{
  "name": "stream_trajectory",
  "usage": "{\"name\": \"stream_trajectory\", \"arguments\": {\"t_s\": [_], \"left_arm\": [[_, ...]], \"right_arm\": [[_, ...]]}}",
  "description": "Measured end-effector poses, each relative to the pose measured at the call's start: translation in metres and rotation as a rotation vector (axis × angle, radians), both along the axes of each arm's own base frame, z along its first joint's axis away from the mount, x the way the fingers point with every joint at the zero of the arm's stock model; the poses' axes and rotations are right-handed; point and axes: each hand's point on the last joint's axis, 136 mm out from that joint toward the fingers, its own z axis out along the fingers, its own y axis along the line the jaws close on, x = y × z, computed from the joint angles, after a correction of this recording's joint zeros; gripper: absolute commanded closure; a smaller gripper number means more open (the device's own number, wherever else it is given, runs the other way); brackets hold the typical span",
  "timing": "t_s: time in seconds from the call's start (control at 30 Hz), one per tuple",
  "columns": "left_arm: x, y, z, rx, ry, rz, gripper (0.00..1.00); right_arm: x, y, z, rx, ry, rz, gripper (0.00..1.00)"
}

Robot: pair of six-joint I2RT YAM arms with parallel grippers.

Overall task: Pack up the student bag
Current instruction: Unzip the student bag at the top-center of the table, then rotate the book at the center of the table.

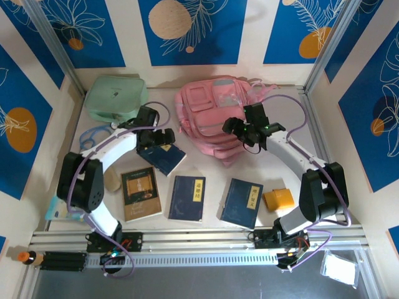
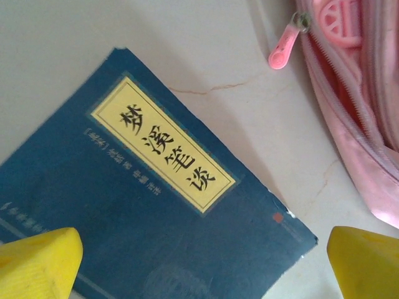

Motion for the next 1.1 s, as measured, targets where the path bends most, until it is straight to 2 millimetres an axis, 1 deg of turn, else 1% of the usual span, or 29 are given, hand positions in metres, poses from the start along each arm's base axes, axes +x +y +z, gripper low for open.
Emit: {"name": "stream_trajectory", "arguments": {"t_s": [0.1,0.2,0.37,0.53,0.63,0.73,0.9,0.97,1.03,1.1], "left_arm": [[0.004,-0.006,-0.022,-0.009,0.051,-0.002,0.0],[0.011,-0.012,-0.036,-0.016,0.079,-0.014,0.01],[0.031,-0.025,-0.04,-0.035,0.072,-0.052,0.02],[0.032,-0.035,-0.046,-0.065,0.084,-0.093,0.04],[0.032,-0.047,-0.045,-0.104,0.078,-0.129,0.04],[0.031,-0.063,-0.041,-0.169,0.07,-0.172,0.06],[0.022,-0.093,-0.039,-0.237,0.073,-0.252,0.07],[0.019,-0.098,-0.037,-0.25,0.077,-0.265,0.06],[0.018,-0.099,-0.034,-0.253,0.075,-0.268,0.05],[0.018,-0.097,-0.024,-0.253,0.059,-0.263,0.04]], "right_arm": [[-0.003,0.007,0.0,-0.013,-0.008,0.039,0.17],[-0.005,0.011,0.0,-0.017,-0.012,0.062,0.17],[-0.006,0.015,0.0,-0.012,-0.011,0.081,0.18],[-0.007,0.018,-0.003,-0.007,-0.001,0.089,0.19],[-0.008,0.02,-0.008,-0.009,0.013,0.095,0.19],[-0.009,0.023,-0.013,-0.011,0.028,0.106,0.19],[-0.012,0.039,-0.018,-0.002,0.049,0.149,0.21],[-0.014,0.047,-0.018,0.004,0.049,0.173,0.21],[-0.017,0.058,-0.018,0.01,0.049,0.207,0.21],[-0.02,0.069,-0.018,0.012,0.048,0.248,0.21]]}}
